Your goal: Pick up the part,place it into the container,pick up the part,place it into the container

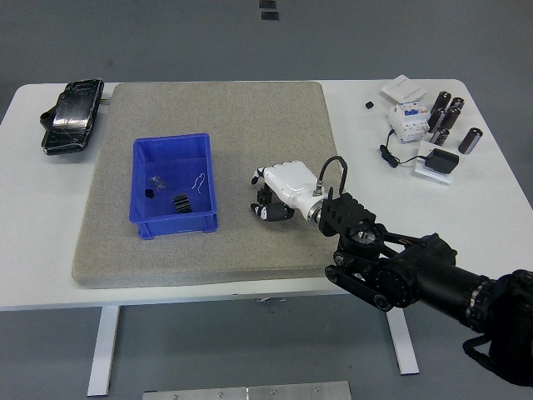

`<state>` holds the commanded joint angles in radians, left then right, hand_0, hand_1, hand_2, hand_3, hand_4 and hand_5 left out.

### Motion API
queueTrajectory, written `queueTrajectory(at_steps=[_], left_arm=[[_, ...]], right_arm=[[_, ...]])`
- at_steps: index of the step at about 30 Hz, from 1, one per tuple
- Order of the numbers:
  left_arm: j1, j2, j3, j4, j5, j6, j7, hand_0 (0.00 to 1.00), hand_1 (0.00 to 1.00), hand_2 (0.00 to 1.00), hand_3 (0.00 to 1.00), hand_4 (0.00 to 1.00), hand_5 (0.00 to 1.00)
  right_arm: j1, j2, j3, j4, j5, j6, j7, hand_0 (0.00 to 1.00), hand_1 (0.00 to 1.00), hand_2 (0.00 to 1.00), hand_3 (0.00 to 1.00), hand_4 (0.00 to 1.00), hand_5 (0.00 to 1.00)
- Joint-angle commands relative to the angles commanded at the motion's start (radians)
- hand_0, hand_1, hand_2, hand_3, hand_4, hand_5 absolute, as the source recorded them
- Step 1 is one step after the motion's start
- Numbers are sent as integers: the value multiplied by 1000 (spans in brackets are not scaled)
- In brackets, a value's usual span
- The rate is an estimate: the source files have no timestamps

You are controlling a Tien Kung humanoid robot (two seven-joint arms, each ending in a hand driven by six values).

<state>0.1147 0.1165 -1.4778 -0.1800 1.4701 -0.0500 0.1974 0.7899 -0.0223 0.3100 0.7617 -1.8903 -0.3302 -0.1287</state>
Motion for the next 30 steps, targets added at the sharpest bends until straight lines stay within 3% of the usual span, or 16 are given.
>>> queueTrajectory(at_steps=[4, 5, 16, 17, 22, 23, 30], left_arm=[[1, 1, 1, 0, 0, 0, 0, 667, 645, 642, 549, 693, 471], [1, 1, 1, 0, 0, 0, 0, 667, 645, 643, 549, 693, 470], [2, 1, 0, 0, -2, 1, -2, 667, 645, 644, 549, 691, 472], [2, 1, 0, 0, -2, 1, -3, 667, 645, 644, 548, 690, 481], [2, 1, 2, 0, -4, 1, -3, 667, 645, 644, 548, 690, 481], [2, 1, 2, 0, -5, 1, -3, 667, 645, 644, 549, 689, 484], [1, 0, 2, 0, -4, 1, -3, 667, 645, 644, 548, 692, 489]], right_arm=[[-5, 0, -2, -2, -8, 0, 0, 345, 434, 476, 652, 670, 400], [-6, 0, -3, -3, -10, 0, 0, 341, 427, 446, 623, 683, 328], [-7, -4, -9, -4, -12, -5, 6, 341, 426, 442, 616, 685, 321], [-7, -5, -10, -3, -11, -7, 7, 338, 440, 432, 596, 713, 121], [-7, -4, -13, -3, -5, -14, 10, 338, 440, 432, 596, 713, 121], [-7, -4, -13, -3, -4, -14, 10, 353, 445, 406, 541, 625, 80], [-7, -3, -14, -6, 0, -17, 9, 359, 444, 402, 533, 620, 65]])
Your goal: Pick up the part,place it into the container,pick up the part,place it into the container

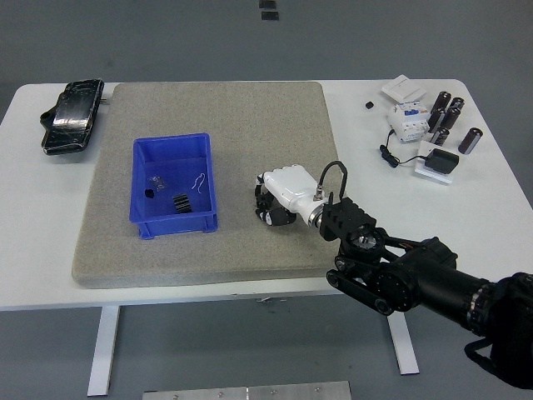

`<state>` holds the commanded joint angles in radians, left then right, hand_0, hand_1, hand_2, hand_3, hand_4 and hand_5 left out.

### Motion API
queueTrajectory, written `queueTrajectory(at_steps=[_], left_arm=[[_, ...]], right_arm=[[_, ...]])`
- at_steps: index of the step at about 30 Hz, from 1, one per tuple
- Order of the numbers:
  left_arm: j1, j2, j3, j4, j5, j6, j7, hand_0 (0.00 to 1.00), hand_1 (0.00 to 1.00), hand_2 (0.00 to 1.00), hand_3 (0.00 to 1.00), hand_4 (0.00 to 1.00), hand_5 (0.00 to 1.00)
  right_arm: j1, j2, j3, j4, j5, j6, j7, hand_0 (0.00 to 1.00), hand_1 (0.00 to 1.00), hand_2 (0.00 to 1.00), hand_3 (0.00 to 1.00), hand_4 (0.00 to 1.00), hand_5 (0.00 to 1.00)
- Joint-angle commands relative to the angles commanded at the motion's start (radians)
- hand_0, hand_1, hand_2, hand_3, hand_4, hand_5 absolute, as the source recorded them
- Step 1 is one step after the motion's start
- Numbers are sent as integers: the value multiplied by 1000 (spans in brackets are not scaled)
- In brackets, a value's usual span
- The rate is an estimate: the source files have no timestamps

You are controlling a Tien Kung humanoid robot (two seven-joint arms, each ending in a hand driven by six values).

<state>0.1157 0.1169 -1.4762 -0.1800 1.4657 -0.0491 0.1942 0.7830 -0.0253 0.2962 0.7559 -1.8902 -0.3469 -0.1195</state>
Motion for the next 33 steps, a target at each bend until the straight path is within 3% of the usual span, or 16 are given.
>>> queueTrajectory(at_steps=[10, 25, 33], left_arm=[[0, -1, 0, 0, -2, 0, 0, 667, 645, 644, 549, 695, 496], [-2, -1, -1, 0, 1, 0, 3, 668, 645, 644, 550, 705, 531], [-11, -1, 2, 0, 6, -2, 2, 668, 645, 644, 550, 706, 532]], right_arm=[[12, -6, 6, 23, -7, -7, 4, 356, 443, 397, 535, 614, 61], [74, 25, 33, 146, -75, -15, -13, 357, 448, 393, 548, 632, 45], [120, 25, -16, 162, -76, -20, -19, 357, 448, 394, 542, 632, 47]])
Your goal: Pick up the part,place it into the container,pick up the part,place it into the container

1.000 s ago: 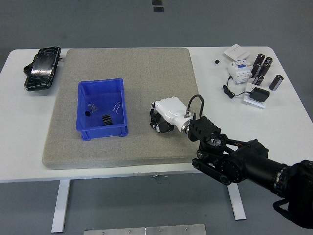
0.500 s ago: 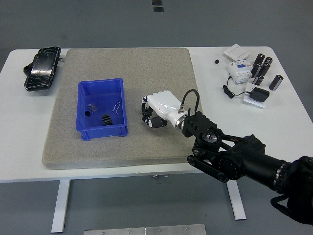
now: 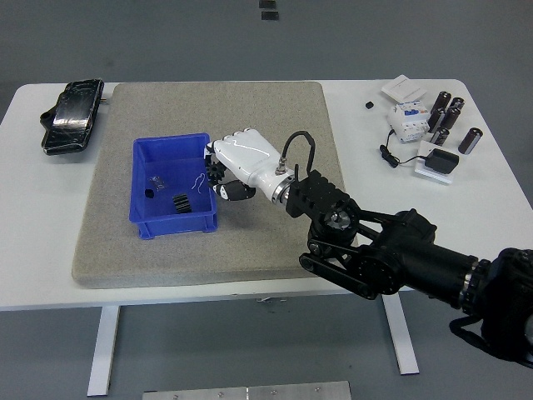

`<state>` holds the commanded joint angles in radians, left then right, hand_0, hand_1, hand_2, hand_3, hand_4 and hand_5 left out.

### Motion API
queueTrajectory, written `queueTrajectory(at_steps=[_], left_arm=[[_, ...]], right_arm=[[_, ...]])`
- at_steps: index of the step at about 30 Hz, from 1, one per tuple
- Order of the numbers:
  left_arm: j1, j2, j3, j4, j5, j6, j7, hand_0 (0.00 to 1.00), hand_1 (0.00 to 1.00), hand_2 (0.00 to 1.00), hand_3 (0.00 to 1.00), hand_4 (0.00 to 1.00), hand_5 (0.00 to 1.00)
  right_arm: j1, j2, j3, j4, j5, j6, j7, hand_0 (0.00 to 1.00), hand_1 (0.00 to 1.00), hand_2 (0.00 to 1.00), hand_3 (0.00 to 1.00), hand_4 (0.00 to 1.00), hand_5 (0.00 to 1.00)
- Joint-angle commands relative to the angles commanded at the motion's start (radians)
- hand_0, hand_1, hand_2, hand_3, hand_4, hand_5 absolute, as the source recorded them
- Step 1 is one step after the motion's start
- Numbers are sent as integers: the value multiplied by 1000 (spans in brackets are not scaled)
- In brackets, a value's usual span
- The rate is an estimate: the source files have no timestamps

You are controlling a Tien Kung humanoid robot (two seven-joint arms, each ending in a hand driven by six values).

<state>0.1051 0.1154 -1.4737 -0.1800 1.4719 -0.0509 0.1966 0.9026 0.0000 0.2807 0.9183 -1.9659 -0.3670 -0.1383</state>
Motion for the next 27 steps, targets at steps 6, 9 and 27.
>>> queueTrajectory(at_steps=[6, 9, 27], left_arm=[[-1, 3, -5, 0, 5, 0, 1, 668, 645, 644, 551, 706, 535], [-1, 3, -4, 0, 5, 0, 1, 668, 645, 644, 551, 707, 537], [3, 4, -12, 0, 14, 0, 6, 669, 646, 644, 551, 710, 543]], right_arm=[[15, 0, -58, 27, 14, -4, -3, 364, 448, 394, 544, 637, 44], [17, 0, -74, 37, 24, -5, -2, 363, 454, 401, 553, 639, 34], [14, 0, -100, 38, 155, -8, 55, 753, 741, 814, 804, 599, 374]])
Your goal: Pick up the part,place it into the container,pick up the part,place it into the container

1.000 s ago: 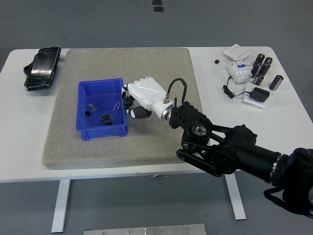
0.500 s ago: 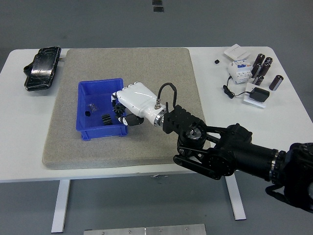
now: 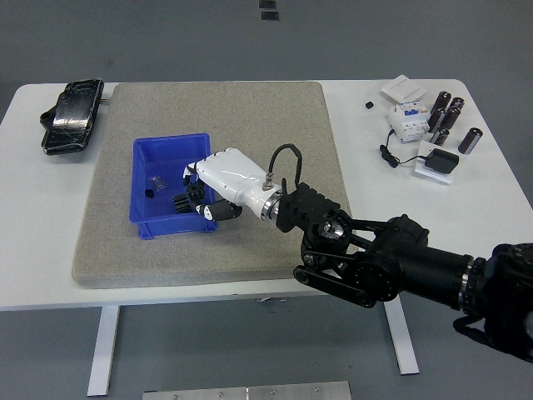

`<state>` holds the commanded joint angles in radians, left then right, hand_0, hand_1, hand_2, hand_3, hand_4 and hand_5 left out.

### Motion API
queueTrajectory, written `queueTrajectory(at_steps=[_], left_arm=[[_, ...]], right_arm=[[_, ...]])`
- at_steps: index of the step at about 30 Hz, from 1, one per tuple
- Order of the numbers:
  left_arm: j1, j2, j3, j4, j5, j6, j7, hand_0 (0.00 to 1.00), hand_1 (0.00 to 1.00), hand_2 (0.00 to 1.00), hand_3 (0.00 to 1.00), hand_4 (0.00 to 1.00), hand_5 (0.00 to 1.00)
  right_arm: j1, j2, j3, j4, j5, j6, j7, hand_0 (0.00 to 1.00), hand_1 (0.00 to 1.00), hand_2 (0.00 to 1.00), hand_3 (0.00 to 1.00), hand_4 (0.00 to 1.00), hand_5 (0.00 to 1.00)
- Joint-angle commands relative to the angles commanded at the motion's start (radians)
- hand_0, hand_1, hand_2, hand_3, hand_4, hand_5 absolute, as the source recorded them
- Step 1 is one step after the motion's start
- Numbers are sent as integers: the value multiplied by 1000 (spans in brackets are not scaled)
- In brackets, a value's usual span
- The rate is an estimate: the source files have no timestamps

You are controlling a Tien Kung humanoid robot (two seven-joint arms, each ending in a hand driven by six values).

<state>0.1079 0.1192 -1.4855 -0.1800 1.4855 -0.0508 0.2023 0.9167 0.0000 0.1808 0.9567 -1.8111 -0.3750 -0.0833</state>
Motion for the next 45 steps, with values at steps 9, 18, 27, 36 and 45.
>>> queueTrajectory(at_steps=[9, 18, 27, 36, 45], left_arm=[[2, 0, 1, 0, 1, -1, 0, 669, 646, 644, 551, 710, 543], [7, -2, -2, 0, 3, -1, 0, 669, 646, 644, 551, 711, 544], [14, -8, -3, 0, 7, -2, -2, 669, 647, 644, 551, 711, 545], [19, -11, -11, 0, 11, -1, -5, 669, 646, 645, 550, 712, 544], [25, -16, -15, 0, 13, -1, -6, 669, 646, 645, 550, 712, 543]], right_arm=[[-9, 0, 16, -4, 4, -1, 1, 794, 765, 843, 878, 652, 433], [-48, 0, 169, 12, 34, -19, 22, 781, 748, 801, 817, 665, 445], [-184, -26, 369, 30, 104, -27, 74, 770, 726, 777, 776, 660, 442], [-353, -74, 554, 119, 274, -9, 185, 770, 729, 768, 738, 654, 424], [-508, -81, 699, 224, 516, 66, 321, 813, 746, 770, 736, 663, 422]])
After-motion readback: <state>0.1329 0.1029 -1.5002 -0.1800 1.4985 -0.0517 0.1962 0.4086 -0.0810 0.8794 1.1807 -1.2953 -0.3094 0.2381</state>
